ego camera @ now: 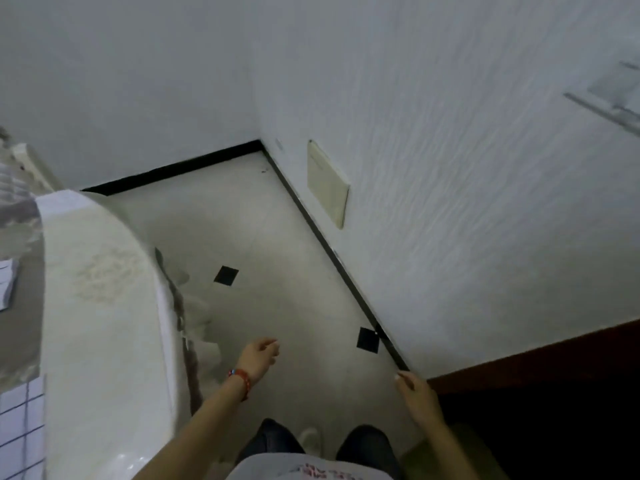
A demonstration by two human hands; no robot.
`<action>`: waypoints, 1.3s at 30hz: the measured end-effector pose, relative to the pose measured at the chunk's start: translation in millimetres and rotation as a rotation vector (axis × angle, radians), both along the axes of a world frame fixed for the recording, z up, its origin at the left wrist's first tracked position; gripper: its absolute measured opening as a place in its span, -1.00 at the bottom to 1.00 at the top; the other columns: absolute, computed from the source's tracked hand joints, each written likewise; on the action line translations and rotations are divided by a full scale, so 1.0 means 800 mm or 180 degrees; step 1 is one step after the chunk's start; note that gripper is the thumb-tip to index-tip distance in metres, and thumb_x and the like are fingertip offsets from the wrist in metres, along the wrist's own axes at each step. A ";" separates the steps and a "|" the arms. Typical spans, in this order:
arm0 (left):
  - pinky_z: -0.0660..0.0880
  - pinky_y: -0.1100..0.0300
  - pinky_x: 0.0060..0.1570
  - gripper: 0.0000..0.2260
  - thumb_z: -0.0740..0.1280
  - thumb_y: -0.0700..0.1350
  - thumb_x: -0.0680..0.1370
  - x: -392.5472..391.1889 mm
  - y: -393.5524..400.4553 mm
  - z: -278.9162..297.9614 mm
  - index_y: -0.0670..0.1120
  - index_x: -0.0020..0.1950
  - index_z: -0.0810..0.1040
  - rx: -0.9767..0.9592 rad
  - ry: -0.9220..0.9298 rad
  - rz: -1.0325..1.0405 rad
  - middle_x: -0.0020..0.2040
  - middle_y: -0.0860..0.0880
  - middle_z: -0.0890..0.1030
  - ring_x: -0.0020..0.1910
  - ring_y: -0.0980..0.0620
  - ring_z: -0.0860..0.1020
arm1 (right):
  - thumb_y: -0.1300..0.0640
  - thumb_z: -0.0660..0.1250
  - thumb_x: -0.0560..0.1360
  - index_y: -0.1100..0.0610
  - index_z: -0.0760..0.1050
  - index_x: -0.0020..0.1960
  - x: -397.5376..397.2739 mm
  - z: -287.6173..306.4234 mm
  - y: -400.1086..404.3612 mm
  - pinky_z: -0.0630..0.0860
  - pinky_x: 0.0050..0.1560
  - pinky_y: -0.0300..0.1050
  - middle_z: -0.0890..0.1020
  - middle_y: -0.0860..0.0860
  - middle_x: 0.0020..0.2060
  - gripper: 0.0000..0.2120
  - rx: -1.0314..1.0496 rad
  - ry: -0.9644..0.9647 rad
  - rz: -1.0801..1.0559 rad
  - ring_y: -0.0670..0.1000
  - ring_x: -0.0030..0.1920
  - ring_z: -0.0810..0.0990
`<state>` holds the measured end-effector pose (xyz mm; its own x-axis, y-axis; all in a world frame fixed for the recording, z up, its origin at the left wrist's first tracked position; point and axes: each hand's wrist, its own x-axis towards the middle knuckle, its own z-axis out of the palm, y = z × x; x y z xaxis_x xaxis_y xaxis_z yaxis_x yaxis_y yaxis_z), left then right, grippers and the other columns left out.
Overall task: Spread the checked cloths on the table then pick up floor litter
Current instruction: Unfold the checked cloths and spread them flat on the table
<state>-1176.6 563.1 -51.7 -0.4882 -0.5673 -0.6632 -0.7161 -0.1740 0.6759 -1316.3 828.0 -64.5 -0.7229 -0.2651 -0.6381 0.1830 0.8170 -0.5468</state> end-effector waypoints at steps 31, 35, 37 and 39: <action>0.40 0.19 -0.35 -0.86 0.19 -0.22 0.58 -0.117 -0.248 -0.055 -0.18 -0.12 0.50 0.0531 -0.0115 0.3656 -0.29 -0.12 0.53 -0.33 -0.01 0.47 | 0.03 0.13 0.59 0.14 0.38 0.34 -0.317 -0.038 -0.648 0.30 0.16 -0.29 0.49 0.09 0.29 -0.63 -0.0140 -0.0037 0.3681 0.04 0.24 0.47; 0.43 0.23 -0.28 -0.74 0.18 -0.18 0.59 -0.142 -0.355 -0.041 -0.04 -0.30 0.44 0.0300 0.0024 0.3132 -0.29 -0.05 0.50 -0.27 0.01 0.48 | 0.02 0.14 0.59 0.14 0.39 0.33 -0.331 -0.033 -0.719 0.31 0.18 -0.27 0.50 0.08 0.29 -0.64 -0.0161 -0.0019 0.3665 0.02 0.21 0.47; 0.41 0.20 -0.24 -0.73 0.17 -0.13 0.60 -0.151 -0.412 -0.028 -0.01 -0.31 0.44 0.0191 0.0029 0.2921 -0.28 -0.01 0.52 -0.22 0.00 0.50 | 0.03 0.13 0.59 0.15 0.37 0.35 -0.341 -0.030 -0.750 0.32 0.22 -0.22 0.48 0.09 0.30 -0.63 -0.0165 -0.0086 0.3573 0.03 0.22 0.46; 0.42 0.21 -0.23 -0.73 0.17 -0.13 0.60 -0.156 -0.465 -0.014 -0.04 -0.31 0.46 0.0118 0.0107 0.2928 -0.28 -0.02 0.52 -0.21 -0.01 0.50 | 0.04 0.13 0.60 0.16 0.34 0.36 -0.346 -0.027 -0.780 0.34 0.29 -0.15 0.46 0.09 0.32 -0.62 -0.0105 -0.0154 0.3516 0.06 0.24 0.46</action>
<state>-1301.5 191.3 -62.7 0.1254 -0.7202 -0.6823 -0.2651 -0.6871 0.6765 -1592.9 203.9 -86.2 -0.0523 -0.7665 -0.6401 -0.6164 0.5291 -0.5832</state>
